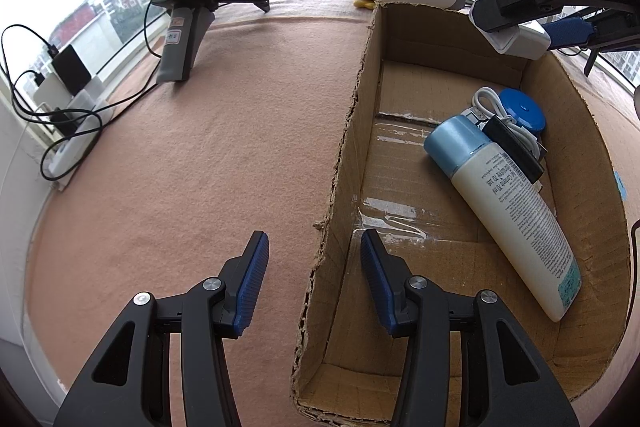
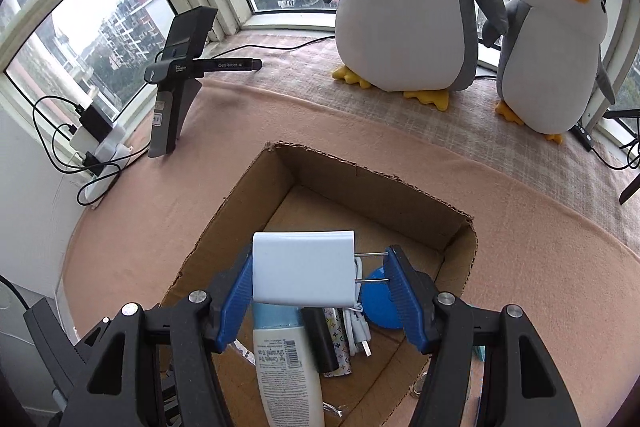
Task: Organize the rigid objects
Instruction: 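Carry the charger plug over the box and open the right gripper, then move the right tool back toward the teal clip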
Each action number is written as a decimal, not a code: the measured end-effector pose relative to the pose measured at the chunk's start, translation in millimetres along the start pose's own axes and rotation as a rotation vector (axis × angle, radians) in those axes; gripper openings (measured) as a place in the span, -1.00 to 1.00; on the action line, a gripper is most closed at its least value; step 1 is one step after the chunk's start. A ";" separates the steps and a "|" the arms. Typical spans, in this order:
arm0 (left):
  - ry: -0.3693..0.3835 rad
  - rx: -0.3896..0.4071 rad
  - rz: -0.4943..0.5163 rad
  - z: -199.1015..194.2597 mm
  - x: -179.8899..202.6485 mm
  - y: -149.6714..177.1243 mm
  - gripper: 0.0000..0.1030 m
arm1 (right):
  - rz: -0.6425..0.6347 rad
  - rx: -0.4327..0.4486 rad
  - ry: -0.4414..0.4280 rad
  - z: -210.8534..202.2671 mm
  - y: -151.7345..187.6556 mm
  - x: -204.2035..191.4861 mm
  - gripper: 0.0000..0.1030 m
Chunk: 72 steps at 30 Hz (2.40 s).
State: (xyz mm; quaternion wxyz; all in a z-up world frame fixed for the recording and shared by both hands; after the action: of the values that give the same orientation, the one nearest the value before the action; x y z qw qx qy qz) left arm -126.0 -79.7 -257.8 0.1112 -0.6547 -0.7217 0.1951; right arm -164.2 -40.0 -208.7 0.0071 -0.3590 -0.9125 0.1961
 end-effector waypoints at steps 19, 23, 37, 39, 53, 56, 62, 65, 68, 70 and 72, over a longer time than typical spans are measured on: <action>0.001 0.000 0.000 0.0 0.3 -0.1 -0.09 | -0.019 -0.029 0.001 28.5 -7.8 -6.5 0.18; 0.001 0.000 -0.001 -0.2 0.6 -0.2 -0.09 | -0.018 -0.021 -0.001 25.6 -8.9 -3.8 0.29; 0.001 0.001 -0.001 -0.2 0.2 -0.3 -0.09 | -0.020 0.014 -0.024 -7.0 -3.6 5.0 0.29; 0.001 0.001 -0.001 -0.1 -0.1 -0.2 -0.09 | -0.015 0.025 -0.028 -15.2 -1.6 8.6 0.29; 0.001 0.001 -0.001 0.0 -0.2 -0.3 -0.09 | 0.037 0.072 -0.012 -73.4 32.1 66.1 0.29; 0.001 0.001 0.000 -0.1 0.5 -0.4 -0.09 | 0.051 0.067 0.017 -77.6 42.3 86.0 0.29; 0.000 0.001 0.001 -0.7 0.1 -0.5 -0.09 | 0.094 0.048 0.035 -73.0 58.0 121.5 0.29; -0.001 0.001 0.001 -1.1 0.0 -1.0 -0.09 | 0.080 0.033 0.050 -65.2 63.5 129.2 0.29; -0.002 0.001 0.002 -1.5 -0.7 -1.6 -0.09 | 0.048 0.022 0.062 -55.8 67.0 130.7 0.29; -0.001 0.001 0.001 -1.5 -0.6 -1.8 -0.09 | 0.026 0.016 0.067 -48.5 68.1 130.1 0.23; -0.002 0.001 0.002 -1.3 -0.7 -1.3 -0.09 | 0.013 -0.002 0.063 -39.7 69.9 128.1 0.11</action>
State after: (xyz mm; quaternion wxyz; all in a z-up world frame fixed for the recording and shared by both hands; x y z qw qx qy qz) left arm -126.6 -80.3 -256.0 0.1108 -0.6553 -0.7210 0.1960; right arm -207.6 104.8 -213.8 0.0341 -0.3708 -0.9096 0.1841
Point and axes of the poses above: each gripper's, at about its wrist camera, not at the fingertips, and z roughly the way its jaws point, x to its right, y to its underside, the point moved 9 cm from there along z, roughly the way its jaws point, and after that the axes turned 5 degrees about -x, right-handed, at the moved point
